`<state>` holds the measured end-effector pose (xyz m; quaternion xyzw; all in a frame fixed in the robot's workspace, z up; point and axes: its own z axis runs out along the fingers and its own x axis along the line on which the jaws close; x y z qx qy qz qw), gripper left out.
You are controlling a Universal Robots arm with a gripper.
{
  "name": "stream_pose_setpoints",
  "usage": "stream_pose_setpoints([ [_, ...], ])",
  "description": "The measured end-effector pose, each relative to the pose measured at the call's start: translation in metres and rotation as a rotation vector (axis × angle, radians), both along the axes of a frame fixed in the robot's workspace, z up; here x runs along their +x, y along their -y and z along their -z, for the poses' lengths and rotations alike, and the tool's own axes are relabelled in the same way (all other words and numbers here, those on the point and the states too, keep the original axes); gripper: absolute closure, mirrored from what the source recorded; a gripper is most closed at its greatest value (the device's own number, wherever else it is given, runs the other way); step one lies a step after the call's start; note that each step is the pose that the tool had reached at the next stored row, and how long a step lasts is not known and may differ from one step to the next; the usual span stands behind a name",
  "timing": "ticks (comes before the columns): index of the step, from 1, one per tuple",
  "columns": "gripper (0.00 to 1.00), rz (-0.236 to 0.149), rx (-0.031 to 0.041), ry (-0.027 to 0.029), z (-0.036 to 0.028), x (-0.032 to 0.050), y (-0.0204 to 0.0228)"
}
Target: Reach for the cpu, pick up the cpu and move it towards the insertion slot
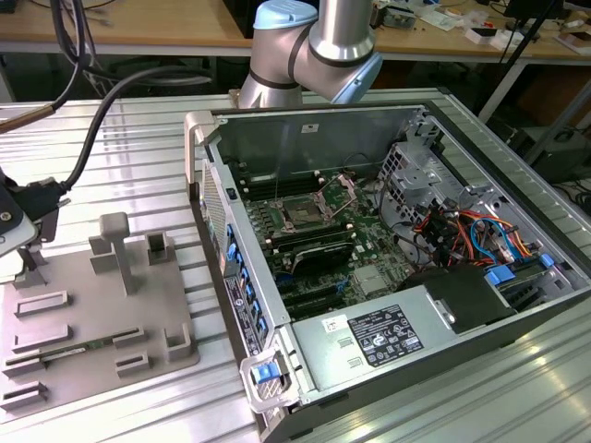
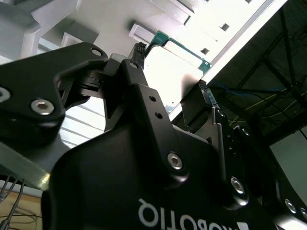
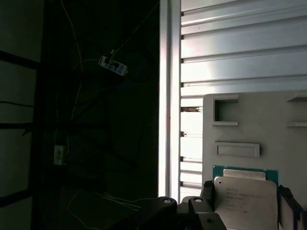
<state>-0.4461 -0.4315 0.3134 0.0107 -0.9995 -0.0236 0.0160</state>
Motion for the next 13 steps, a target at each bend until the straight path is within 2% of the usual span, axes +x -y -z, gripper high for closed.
stream_pose_setpoints([
  [4, 0.45, 0.0, 0.0, 0.0001, -0.0074, 0.0, 0.0],
  [13, 0.45, 0.0, 0.0, -0.0001, -0.0078, 0.0002, 0.0],
])
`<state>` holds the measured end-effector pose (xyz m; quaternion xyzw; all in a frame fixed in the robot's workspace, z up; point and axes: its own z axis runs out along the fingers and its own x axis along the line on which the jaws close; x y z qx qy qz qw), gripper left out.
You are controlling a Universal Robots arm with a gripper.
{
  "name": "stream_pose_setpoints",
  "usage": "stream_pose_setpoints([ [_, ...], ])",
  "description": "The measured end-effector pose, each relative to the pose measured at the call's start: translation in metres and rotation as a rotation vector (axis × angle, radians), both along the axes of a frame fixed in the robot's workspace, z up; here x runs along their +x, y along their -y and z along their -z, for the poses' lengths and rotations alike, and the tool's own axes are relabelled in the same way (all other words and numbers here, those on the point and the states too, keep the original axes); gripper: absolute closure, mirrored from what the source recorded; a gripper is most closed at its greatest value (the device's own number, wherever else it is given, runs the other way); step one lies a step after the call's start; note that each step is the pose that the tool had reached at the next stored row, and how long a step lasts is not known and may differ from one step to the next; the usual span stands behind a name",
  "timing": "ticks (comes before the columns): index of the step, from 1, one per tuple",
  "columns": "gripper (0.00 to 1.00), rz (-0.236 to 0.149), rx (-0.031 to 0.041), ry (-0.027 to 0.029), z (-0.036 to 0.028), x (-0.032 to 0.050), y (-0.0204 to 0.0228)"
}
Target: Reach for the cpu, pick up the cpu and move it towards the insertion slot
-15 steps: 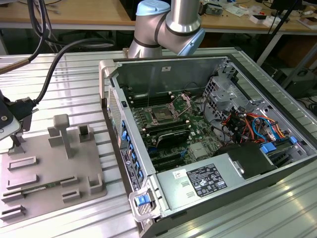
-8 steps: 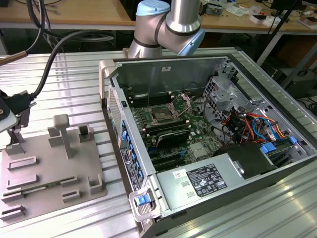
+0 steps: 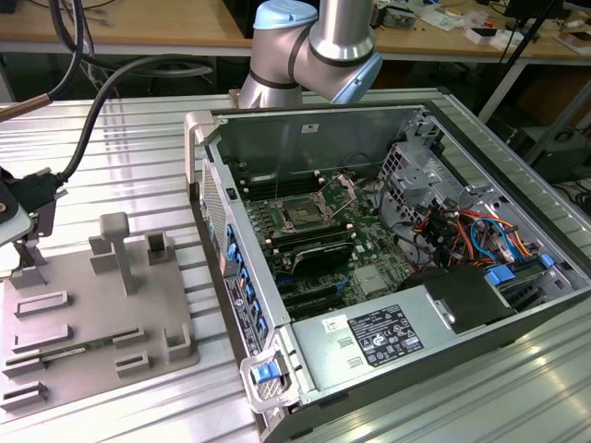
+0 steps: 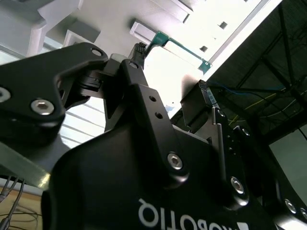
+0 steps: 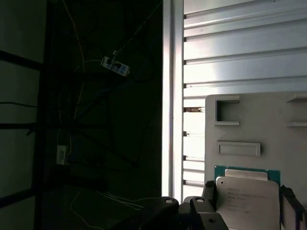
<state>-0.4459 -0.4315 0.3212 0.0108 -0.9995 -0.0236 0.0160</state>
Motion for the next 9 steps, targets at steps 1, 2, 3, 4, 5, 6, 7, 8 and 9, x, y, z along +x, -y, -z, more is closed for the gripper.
stream_pose_setpoints([
  [1, 0.45, 0.0, -0.0002, -0.0002, -0.0001, 0.0006, 0.0],
  [2, 0.45, 0.0, 0.0, -0.0001, 0.0, 0.0015, 0.0001],
  [3, 0.45, 0.0, 0.0, 0.0, 0.0, 0.0024, 0.0001],
  [4, 0.45, 0.0, 0.0, 0.0, 0.0, 0.0031, 0.0],
  [5, 0.45, 0.0, 0.0001, 0.0001, 0.0001, 0.0033, 0.0],
  [6, 0.45, 0.0, 0.0001, 0.0001, 0.0, 0.0034, 0.0],
  [7, 0.45, 0.0, -0.0001, -0.0001, -0.0017, 0.0035, 0.0],
  [8, 0.45, 0.0, 0.0, 0.0, -0.005, 0.0035, 0.0],
  [9, 0.45, 0.0, 0.0, 0.0001, -0.0083, 0.0035, 0.0],
])
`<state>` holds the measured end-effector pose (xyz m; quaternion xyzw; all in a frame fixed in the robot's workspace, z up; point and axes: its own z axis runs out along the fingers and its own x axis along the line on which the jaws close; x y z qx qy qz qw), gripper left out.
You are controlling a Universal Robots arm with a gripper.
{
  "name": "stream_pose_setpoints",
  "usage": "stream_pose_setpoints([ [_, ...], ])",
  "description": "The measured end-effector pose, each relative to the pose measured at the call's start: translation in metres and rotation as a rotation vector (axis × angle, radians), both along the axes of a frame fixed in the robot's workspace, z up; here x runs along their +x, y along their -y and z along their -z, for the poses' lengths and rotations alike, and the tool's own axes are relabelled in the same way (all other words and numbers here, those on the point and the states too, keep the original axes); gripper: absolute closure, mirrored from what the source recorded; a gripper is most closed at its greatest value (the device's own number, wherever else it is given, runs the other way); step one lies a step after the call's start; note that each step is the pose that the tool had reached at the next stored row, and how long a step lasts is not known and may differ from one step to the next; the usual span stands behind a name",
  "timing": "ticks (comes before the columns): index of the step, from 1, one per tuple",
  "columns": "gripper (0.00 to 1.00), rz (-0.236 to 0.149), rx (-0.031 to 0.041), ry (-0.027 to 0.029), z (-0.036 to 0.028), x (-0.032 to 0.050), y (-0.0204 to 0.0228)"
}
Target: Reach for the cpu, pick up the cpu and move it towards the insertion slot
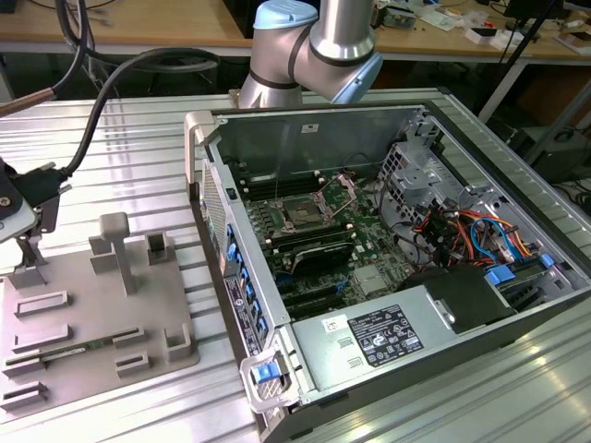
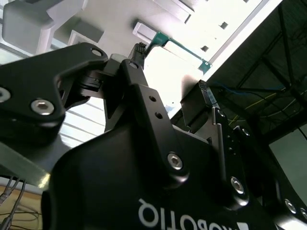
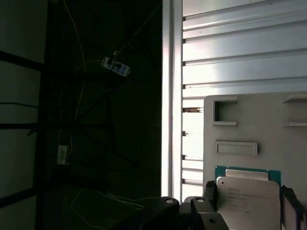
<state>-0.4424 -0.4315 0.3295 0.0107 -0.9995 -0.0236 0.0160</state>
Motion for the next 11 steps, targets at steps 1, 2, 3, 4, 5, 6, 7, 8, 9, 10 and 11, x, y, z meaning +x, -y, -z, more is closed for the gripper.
stream_pose_setpoints([
  [1, 0.45, 0.0, 0.0001, 0.0, -0.0025, 0.0, 0.0],
  [2, 0.45, 0.0, 0.0001, 0.0, -0.0045, 0.0, 0.0],
  [3, 0.45, 0.0, 0.0001, 0.0, -0.0071, 0.0, 0.0],
  [4, 0.45, 0.0, 0.0001, 0.0001, -0.0091, 0.0, 0.0],
  [5, 0.45, 0.0, 0.0, 0.0, -0.0116, 0.0, 0.0],
  [6, 0.45, 0.0, 0.0, -0.0001, -0.0138, 0.0, 0.0],
  [7, 0.45, 0.0, 0.0, 0.0, -0.0176, 0.0, 0.0],
  [8, 0.45, 0.0, 0.0, 0.0, -0.0205, 0.0, 0.0],
  [9, 0.45, 0.0, 0.0, 0.0001, -0.0227, 0.0, 0.0],
  [10, 0.45, 0.0, 0.0, -0.0002, -0.0261, 0.0, 0.0],
  [11, 0.45, 0.0, 0.0, -0.0002, -0.0287, 0.0001, 0.0],
])
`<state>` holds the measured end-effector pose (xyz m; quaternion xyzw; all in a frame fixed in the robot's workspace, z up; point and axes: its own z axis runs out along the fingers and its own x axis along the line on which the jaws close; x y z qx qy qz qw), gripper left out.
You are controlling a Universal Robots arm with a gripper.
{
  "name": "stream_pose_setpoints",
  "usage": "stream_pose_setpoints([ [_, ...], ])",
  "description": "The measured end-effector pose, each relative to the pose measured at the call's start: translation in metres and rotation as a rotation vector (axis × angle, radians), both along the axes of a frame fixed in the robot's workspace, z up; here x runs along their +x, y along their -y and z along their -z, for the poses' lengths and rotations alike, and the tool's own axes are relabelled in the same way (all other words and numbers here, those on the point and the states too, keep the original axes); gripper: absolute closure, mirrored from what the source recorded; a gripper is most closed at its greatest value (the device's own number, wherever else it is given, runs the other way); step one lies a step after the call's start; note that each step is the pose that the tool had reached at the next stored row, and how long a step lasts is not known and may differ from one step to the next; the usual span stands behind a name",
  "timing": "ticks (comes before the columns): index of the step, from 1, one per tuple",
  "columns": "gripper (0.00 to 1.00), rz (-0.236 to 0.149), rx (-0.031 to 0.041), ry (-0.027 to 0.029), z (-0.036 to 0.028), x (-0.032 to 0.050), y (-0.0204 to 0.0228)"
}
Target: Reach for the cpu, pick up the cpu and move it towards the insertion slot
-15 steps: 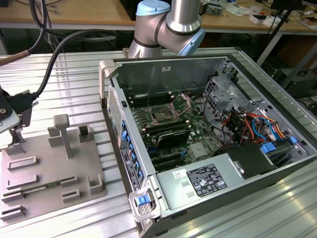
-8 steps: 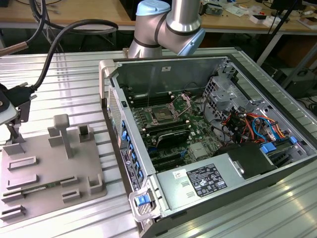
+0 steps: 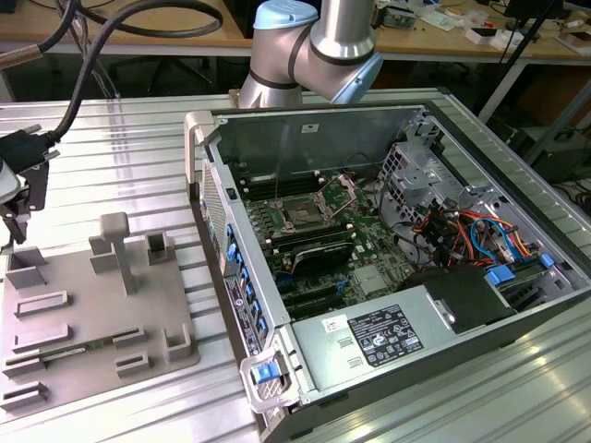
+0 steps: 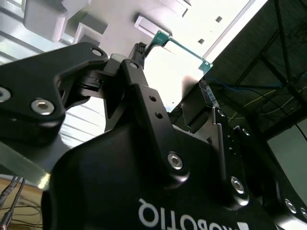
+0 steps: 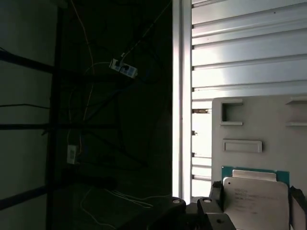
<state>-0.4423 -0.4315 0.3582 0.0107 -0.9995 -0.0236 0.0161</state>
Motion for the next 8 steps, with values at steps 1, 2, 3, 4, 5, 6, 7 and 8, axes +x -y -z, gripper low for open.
stream_pose_setpoints([
  [1, 0.45, 0.0, -0.0001, -0.0001, -0.0014, 0.0, 0.0],
  [2, 0.45, 0.0, 0.0, -0.0001, -0.0031, 0.0, 0.0],
  [3, 0.45, 0.0, 0.0, -0.0002, -0.0057, 0.0001, 0.0],
  [4, 0.45, 0.0, 0.0, -0.0004, -0.0074, 0.0001, 0.0],
  [5, 0.45, 0.0, 0.0, -0.0005, -0.0093, 0.0002, 0.0],
  [6, 0.45, 0.0, 0.0, -0.0007, -0.0109, 0.0002, 0.0],
  [7, 0.45, 0.0, 0.0, -0.001, -0.0127, 0.0003, 0.0],
  [8, 0.45, 0.0, 0.0, -0.0011, -0.0143, 0.0003, 0.0],
])
